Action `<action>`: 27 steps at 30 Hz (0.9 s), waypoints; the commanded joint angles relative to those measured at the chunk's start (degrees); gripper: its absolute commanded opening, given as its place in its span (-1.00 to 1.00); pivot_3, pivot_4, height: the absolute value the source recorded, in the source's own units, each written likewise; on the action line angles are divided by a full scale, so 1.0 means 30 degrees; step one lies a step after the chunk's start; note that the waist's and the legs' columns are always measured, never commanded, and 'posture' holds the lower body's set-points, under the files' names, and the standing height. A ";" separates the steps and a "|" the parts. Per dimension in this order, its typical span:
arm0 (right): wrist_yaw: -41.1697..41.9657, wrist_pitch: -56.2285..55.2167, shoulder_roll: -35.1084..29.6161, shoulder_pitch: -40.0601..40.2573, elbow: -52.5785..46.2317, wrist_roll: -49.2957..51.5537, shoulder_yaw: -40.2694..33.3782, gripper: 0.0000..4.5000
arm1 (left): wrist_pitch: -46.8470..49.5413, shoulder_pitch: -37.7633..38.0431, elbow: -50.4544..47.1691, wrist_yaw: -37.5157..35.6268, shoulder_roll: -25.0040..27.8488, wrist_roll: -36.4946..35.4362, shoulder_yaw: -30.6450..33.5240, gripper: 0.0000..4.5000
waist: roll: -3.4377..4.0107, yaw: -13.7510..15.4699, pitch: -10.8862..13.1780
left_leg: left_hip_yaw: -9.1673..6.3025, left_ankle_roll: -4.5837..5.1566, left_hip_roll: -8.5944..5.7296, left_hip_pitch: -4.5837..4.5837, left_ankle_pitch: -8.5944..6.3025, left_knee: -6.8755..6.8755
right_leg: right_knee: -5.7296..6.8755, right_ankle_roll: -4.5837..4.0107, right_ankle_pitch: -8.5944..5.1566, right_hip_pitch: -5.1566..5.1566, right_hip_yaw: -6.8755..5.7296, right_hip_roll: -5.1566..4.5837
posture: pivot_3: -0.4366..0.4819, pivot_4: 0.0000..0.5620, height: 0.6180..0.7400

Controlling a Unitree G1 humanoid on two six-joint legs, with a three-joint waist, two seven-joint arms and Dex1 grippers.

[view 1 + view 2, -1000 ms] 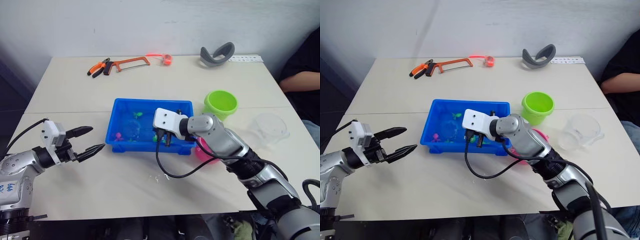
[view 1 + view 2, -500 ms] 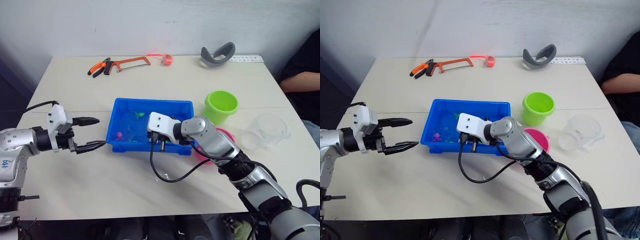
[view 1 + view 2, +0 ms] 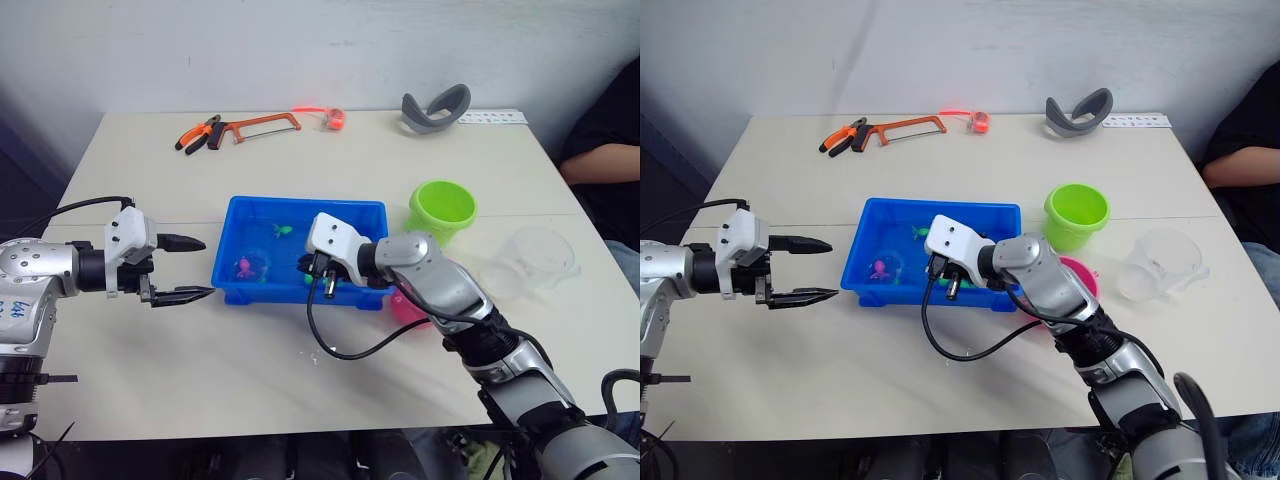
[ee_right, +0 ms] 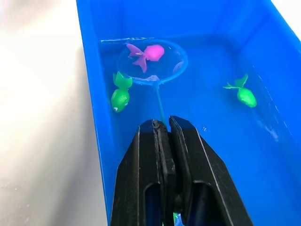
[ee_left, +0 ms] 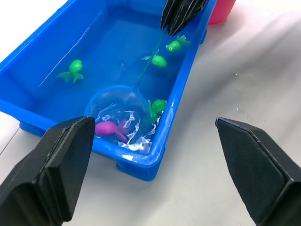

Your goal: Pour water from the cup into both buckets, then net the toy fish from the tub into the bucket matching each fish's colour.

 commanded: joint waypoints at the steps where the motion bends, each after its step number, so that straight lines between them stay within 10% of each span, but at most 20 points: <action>1: -0.0264 -0.0160 0.0200 -0.0082 -0.0946 0.0569 -0.0928 -1.00 | -0.0316 -0.0159 -0.0141 -0.0087 0.0207 0.0082 0.0240 0.99 | 0.0000 -0.0010 0.0000 | 0.0002 0.0000 0.0001 0.0000 0.0000 0.0000 | -0.0001 0.0000 0.0000 0.0000 0.0001 0.0000 | -0.05 -0.47 1.00; 17: 0.1676 0.2191 -0.3949 0.3689 -0.7331 0.5890 -0.7498 -1.00 | 0.0606 -0.1838 -0.0507 0.0388 -0.2324 -0.2260 0.0658 0.99 | -0.0005 0.0104 -0.0002 | -0.0022 0.0016 -0.0010 -0.0021 0.0001 0.0015 | -0.0002 0.0008 0.0004 0.0006 0.0008 -0.0012 | -0.05 -0.47 1.00; 27: 0.0368 0.6386 -0.6693 0.9915 -1.4130 0.9615 -1.8243 -1.00 | 0.1065 -0.3287 -0.1889 0.0907 -0.6616 -0.3322 -0.1583 0.99 | -0.0012 0.0630 -0.0002 | -0.0014 0.0030 -0.0016 -0.0014 0.0009 0.0035 | -0.0026 0.0023 0.0013 0.0048 0.0020 -0.0002 | -0.05 -0.47 1.00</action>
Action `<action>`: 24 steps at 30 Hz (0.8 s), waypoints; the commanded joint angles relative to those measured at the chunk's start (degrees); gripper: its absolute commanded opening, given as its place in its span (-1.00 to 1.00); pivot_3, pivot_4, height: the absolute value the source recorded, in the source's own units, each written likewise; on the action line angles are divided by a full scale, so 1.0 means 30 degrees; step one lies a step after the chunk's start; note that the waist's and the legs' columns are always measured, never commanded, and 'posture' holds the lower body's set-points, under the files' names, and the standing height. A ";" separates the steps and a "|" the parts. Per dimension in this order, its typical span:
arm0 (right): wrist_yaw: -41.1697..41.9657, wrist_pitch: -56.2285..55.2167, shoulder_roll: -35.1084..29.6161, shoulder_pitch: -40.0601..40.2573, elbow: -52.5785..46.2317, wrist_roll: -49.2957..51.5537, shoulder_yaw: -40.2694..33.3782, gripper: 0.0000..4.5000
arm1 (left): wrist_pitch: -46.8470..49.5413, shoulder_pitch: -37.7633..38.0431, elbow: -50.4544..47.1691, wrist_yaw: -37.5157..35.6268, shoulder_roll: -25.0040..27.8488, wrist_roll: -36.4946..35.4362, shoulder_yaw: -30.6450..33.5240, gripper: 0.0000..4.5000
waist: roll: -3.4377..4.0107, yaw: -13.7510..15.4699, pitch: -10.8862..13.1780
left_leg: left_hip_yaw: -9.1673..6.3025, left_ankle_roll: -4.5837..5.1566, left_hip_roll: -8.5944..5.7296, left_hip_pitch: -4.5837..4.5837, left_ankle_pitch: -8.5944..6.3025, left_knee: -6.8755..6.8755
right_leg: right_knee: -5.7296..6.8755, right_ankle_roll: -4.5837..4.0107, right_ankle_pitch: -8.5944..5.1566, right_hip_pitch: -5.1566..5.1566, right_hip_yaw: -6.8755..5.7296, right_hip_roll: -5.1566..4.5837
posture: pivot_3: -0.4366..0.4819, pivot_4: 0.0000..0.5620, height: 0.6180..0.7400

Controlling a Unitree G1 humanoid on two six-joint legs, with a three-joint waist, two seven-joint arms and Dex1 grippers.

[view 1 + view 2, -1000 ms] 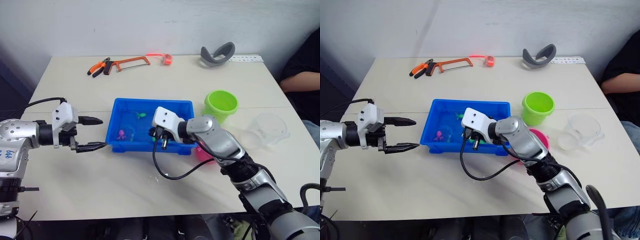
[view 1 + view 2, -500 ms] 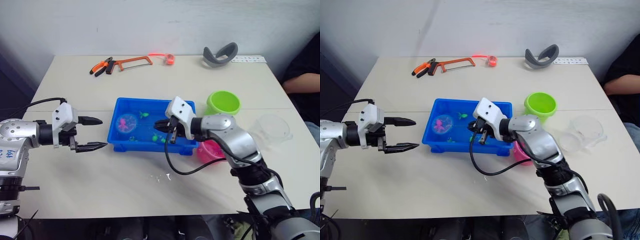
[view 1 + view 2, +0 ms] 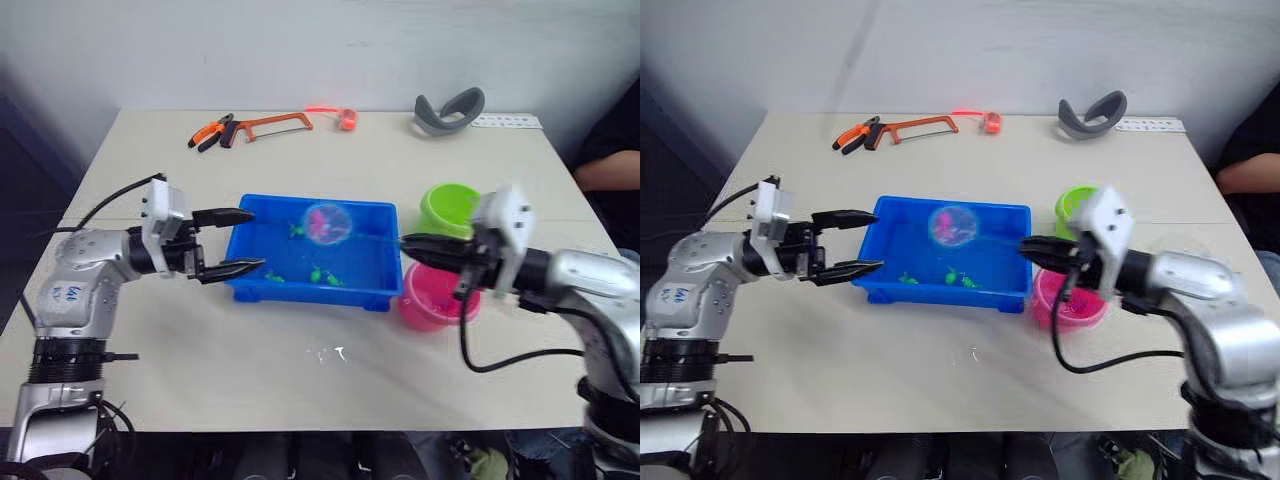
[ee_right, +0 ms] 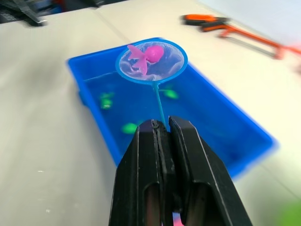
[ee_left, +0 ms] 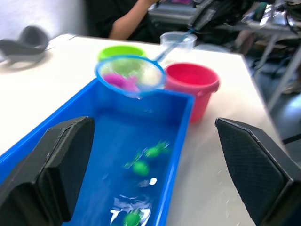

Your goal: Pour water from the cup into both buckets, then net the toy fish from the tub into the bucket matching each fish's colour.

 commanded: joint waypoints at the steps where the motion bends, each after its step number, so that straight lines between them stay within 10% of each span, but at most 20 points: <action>1: -0.0832 0.1858 -0.0445 0.2986 -0.3763 0.2033 -0.5776 -1.00 | -0.0178 -0.0635 -0.0837 0.0028 -0.1771 -0.0386 -0.1219 0.99 | -0.0001 0.0099 -0.0001 | -0.0002 0.0000 0.0000 0.0003 0.0002 0.0000 | 0.0000 0.0000 0.0000 0.0004 0.0003 0.0002 | -0.05 -0.47 1.00; 13: -0.0307 -0.1425 0.2400 1.4941 -0.7297 0.3579 -1.5587 -1.00 | -0.2107 -0.2303 0.0671 -0.1355 -0.5427 0.1276 -0.4650 0.99 | -0.0009 0.0492 -0.0010 | 0.0030 0.0060 -0.0054 0.0064 0.0049 -0.0003 | -0.0007 0.0048 0.0026 0.0072 0.0069 0.0056 | -0.05 -0.47 1.00; 24: -0.1771 -0.9925 0.5282 2.0538 -0.7325 -0.1643 -1.1423 -1.00 | -0.2998 -0.2337 0.1455 -0.1479 -0.6484 0.1910 -0.5237 0.99 | -0.0003 0.0434 -0.0016 | 0.0048 0.0048 -0.0042 0.0100 0.0059 -0.0009 | -0.0026 0.0053 0.0029 0.0062 0.0125 0.0037 | -0.05 -0.47 1.00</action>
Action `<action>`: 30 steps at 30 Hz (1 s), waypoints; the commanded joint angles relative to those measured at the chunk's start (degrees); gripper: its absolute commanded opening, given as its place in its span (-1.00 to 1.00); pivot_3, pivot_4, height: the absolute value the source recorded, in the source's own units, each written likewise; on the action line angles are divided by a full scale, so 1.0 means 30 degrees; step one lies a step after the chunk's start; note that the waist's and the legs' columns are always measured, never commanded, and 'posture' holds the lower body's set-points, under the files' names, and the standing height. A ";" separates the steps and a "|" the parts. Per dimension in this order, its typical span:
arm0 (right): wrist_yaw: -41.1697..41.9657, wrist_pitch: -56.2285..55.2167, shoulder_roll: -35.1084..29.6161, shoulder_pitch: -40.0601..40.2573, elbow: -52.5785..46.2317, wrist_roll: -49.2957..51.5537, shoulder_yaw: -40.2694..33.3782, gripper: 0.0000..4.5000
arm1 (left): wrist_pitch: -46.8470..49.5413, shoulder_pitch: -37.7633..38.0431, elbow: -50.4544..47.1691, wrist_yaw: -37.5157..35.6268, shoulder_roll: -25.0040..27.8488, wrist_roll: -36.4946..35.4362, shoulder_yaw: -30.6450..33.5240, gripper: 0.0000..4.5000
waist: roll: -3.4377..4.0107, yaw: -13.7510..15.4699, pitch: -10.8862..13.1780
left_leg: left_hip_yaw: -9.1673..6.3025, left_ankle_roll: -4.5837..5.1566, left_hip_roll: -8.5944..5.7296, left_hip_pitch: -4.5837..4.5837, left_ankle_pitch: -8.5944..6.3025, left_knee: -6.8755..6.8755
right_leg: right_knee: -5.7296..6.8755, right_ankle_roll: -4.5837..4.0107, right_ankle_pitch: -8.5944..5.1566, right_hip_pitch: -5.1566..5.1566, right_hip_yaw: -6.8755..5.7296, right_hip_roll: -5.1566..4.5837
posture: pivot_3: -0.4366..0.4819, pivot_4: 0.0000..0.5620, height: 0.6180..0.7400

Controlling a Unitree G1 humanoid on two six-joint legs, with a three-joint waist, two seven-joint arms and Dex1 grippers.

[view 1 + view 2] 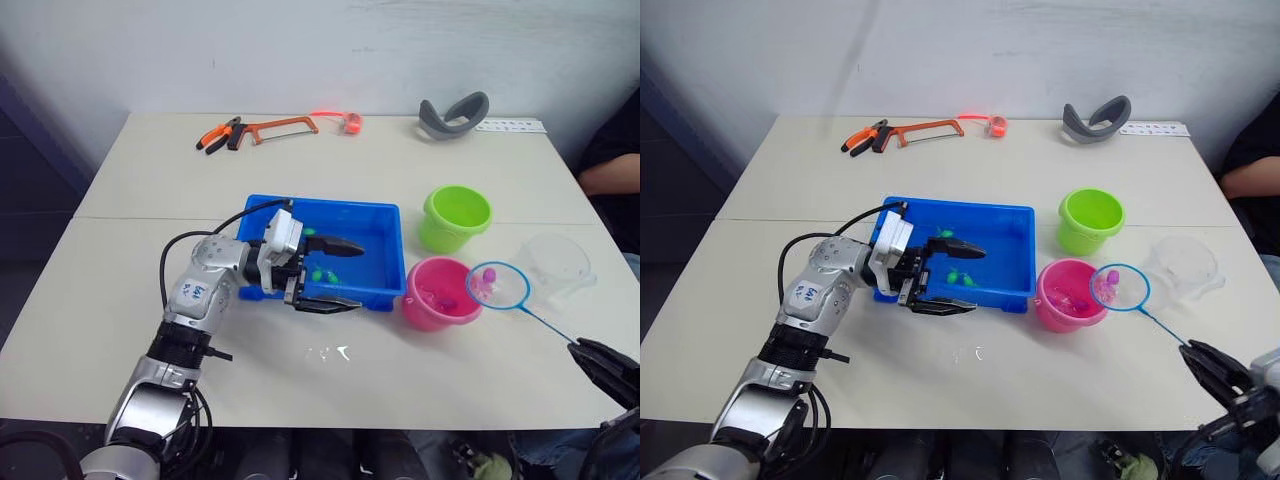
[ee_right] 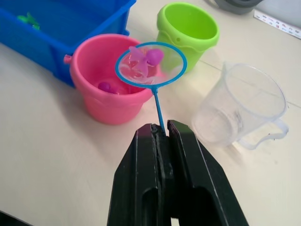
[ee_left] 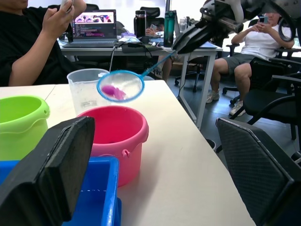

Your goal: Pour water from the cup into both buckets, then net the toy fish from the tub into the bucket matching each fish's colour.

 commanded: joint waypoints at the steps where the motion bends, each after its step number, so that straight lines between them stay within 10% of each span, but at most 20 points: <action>1: -0.0911 -0.3348 0.0079 0.0590 -0.1188 -0.3058 0.1528 -1.00 | -0.0391 -0.0002 -0.0172 0.0134 -0.0266 0.0196 -0.0024 0.99 | 0.0001 0.0022 0.0000 | -0.0001 -0.0001 -0.0001 -0.0001 0.0000 0.0000 | -0.0001 -0.0001 0.0000 -0.0001 0.0001 -0.0013 | -0.05 -0.47 1.00; 30: -0.6336 -1.9411 -0.1089 0.0154 0.4750 -1.5977 0.4063 -1.00 | -0.0776 0.0369 0.0095 0.0493 -0.0299 0.0237 0.0218 0.99 | 0.0003 0.0024 -0.0001 | 0.0006 -0.0024 -0.0012 0.0005 0.0026 0.0003 | 0.0006 -0.0004 -0.0002 0.0000 -0.0005 0.0028 | -0.05 -0.47 1.00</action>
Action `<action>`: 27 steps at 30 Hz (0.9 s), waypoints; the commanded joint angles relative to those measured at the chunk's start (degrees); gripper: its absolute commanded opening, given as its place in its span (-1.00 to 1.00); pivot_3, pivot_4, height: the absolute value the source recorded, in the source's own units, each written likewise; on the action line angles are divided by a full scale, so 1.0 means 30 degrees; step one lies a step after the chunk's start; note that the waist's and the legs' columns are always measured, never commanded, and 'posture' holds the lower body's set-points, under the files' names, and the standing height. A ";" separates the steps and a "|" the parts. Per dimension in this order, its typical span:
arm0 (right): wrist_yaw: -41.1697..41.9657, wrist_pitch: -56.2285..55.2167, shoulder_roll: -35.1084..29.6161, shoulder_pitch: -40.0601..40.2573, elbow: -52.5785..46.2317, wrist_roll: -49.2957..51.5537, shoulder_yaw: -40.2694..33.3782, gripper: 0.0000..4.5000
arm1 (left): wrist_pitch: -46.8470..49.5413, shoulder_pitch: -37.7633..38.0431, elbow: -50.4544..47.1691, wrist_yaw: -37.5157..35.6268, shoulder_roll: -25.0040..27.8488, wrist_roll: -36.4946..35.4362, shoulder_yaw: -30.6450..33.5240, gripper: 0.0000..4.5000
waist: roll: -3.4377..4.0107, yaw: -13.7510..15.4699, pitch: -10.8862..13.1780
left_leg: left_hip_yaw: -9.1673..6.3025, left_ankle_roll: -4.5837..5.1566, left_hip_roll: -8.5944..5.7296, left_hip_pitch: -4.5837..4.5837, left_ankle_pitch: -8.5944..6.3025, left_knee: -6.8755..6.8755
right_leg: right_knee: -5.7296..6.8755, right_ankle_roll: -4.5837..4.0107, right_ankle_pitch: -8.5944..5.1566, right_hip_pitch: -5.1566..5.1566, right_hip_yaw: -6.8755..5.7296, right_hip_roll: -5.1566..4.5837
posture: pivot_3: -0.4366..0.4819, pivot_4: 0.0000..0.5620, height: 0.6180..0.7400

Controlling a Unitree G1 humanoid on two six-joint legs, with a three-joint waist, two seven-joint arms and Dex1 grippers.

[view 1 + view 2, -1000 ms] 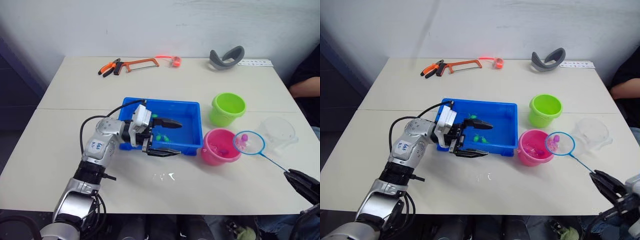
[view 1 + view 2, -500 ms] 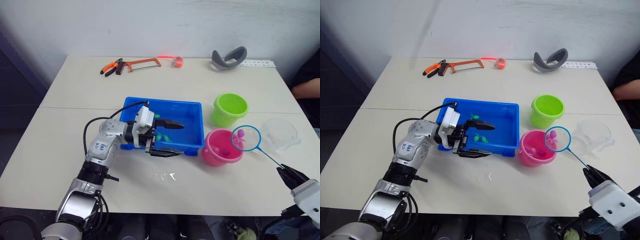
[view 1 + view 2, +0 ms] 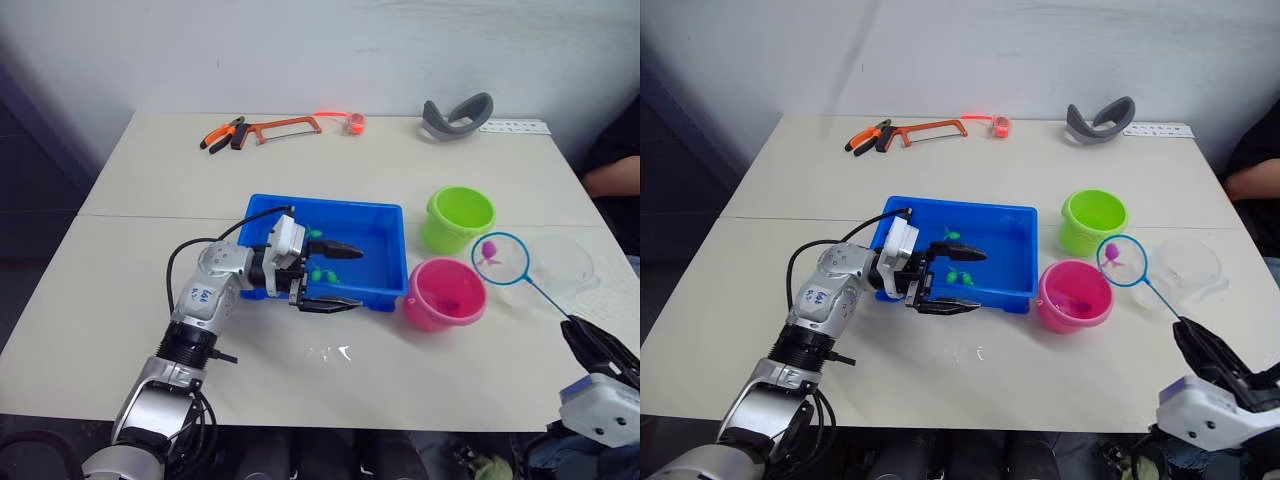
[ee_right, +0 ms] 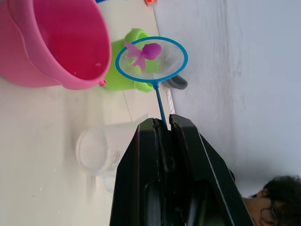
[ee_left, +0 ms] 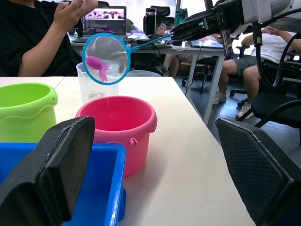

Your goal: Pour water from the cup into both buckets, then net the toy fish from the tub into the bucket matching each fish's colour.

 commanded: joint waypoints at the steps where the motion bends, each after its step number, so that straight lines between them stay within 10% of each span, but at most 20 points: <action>1: -0.0532 -0.1232 -0.0318 0.0197 0.0106 -0.0780 0.0037 -1.00 | 0.0287 0.0253 -0.1392 0.0232 0.0138 -0.0255 0.0316 0.99 | 0.0000 0.0009 0.0000 | 0.0000 0.0002 0.0000 -0.0002 0.0001 0.0000 | 0.0001 0.0000 0.0000 0.0000 -0.0001 -0.0001 | -0.05 -0.47 1.00; 21: -0.6463 -0.6435 -0.1182 0.0365 0.2990 -0.7827 -0.0986 -1.00 | 0.1085 -0.0056 -0.1847 0.0886 0.0019 -0.0236 0.0355 0.99 | 0.0002 -0.0014 -0.0001 | 0.0003 -0.0014 0.0000 0.0010 0.0018 0.0001 | -0.0004 -0.0007 -0.0004 0.0003 0.0019 0.0007 | -0.05 -0.47 1.00; 27: -0.3637 -0.2083 -0.1693 0.0747 0.2233 0.1976 0.1190 -1.00 | 0.0875 0.0724 -0.1891 0.0888 0.0776 -0.0948 0.1832 0.99 | 0.0001 -0.0030 -0.0001 | -0.0002 -0.0013 0.0009 0.0014 0.0020 0.0000 | 0.0000 -0.0013 -0.0008 0.0006 0.0021 0.0002 | -0.05 -0.47 1.00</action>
